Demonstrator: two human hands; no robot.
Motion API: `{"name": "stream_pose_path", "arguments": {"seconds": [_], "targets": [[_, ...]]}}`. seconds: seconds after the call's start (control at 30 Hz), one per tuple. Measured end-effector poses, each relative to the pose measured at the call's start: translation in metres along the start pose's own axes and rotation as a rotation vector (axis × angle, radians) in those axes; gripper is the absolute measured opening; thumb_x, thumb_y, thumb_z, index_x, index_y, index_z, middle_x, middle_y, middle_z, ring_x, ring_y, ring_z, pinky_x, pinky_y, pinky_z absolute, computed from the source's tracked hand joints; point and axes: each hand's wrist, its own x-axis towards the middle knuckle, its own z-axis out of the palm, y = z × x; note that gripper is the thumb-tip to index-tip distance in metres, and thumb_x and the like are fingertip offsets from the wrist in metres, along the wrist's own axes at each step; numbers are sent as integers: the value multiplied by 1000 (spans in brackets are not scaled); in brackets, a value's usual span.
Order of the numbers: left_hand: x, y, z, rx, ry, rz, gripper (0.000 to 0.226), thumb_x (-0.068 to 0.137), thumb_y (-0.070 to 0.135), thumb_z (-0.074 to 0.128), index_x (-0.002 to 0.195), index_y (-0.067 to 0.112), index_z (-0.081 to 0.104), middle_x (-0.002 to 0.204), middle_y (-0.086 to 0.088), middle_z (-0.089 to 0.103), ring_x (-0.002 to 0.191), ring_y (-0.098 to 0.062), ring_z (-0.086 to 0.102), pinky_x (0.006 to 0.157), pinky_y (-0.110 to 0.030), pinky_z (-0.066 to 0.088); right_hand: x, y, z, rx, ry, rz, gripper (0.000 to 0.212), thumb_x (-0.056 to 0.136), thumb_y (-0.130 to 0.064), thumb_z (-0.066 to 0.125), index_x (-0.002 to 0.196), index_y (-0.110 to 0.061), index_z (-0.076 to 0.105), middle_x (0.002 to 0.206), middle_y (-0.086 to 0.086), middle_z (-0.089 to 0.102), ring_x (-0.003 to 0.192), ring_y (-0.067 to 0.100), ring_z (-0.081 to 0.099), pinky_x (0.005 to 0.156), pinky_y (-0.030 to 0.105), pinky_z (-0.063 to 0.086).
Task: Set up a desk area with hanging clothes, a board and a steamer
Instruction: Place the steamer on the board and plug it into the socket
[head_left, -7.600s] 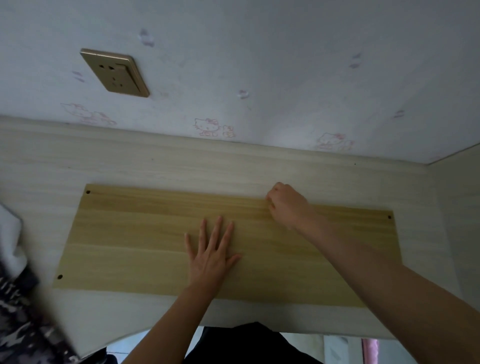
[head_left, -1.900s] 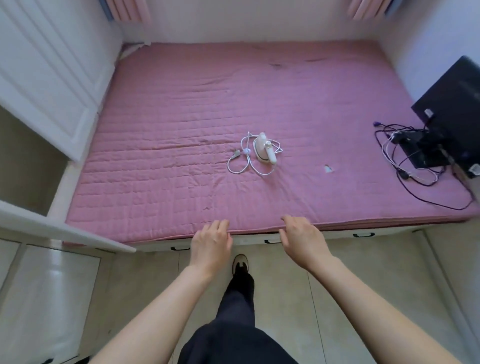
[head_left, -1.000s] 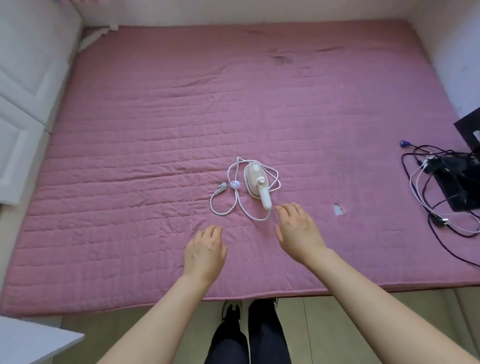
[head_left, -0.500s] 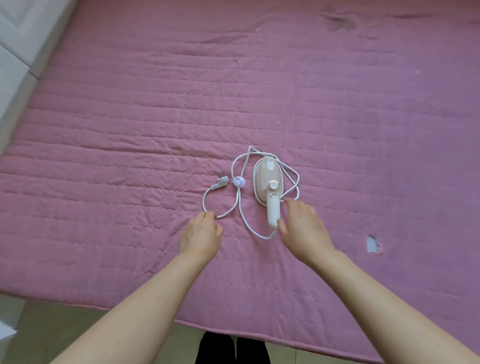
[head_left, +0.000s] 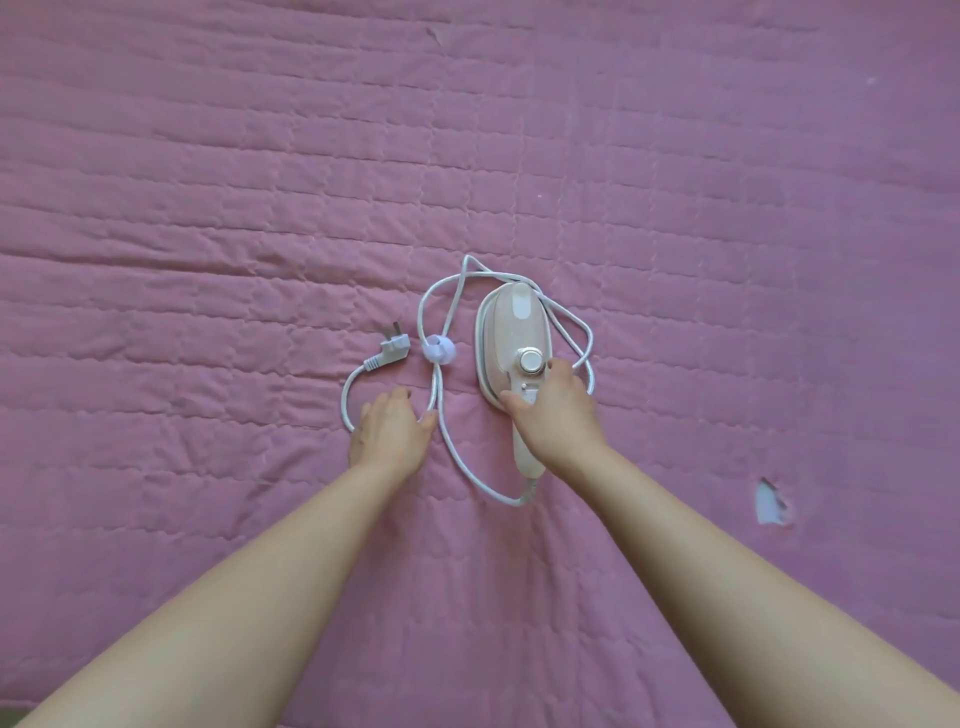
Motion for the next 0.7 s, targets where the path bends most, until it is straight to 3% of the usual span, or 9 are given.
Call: {"name": "stream_pose_path", "arguments": {"seconds": [0.13,0.23,0.33,0.43,0.5,0.57,0.63,0.7], "targets": [[15,10,15,-166,-47,11,62,83,39,68,129,9,40,127,-14,50,120,-35,47,98,-47,41,12,5,10,203,-63,106,60,86,-34,66,129,-6,34,127,15,54,113,35,53,78,31,38],[22,18,21,-261,-52,-21,63,79,35,73,124,8,39,124,-14,53,118,-34,50,97,-47,42,20,8,14,300,-70,158,62,83,-31,69,129,-7,34,124,12,55,111,32,55,79,30,39],[30,26,27,-348,-77,-32,53,82,26,70,122,9,39,116,-15,60,112,-35,54,93,-44,44,26,7,19,380,-64,194,57,81,-23,70,124,-7,36,118,13,59,101,33,62,85,37,50],[39,30,31,-354,-62,-80,45,86,25,66,119,8,42,114,-16,61,107,-37,58,91,-41,45,27,4,25,423,-50,204,52,80,-16,65,121,-6,34,113,18,62,96,38,65,87,48,52],[45,33,30,-513,-91,-156,37,87,26,65,110,3,49,94,-16,65,82,-33,67,80,-41,53,28,5,27,430,-41,201,52,79,-14,63,121,-6,33,111,20,62,96,38,64,87,49,52],[49,39,27,-722,-117,-250,29,87,28,63,97,3,54,60,-8,61,47,-22,63,55,-33,52,29,7,28,440,-29,193,51,78,-15,64,118,-7,33,109,19,63,94,38,65,85,49,53],[54,45,25,-785,-93,-303,25,87,30,60,92,5,56,42,-2,56,41,-20,60,47,-25,44,30,9,28,446,-19,184,49,78,-16,65,116,-8,34,108,18,62,93,38,65,84,49,53],[58,51,24,-807,-77,-324,22,89,27,54,89,6,60,42,-3,56,43,-21,60,44,-22,42,31,11,28,452,-6,167,50,79,-19,66,116,-8,35,108,14,61,92,38,64,84,49,53]]}}
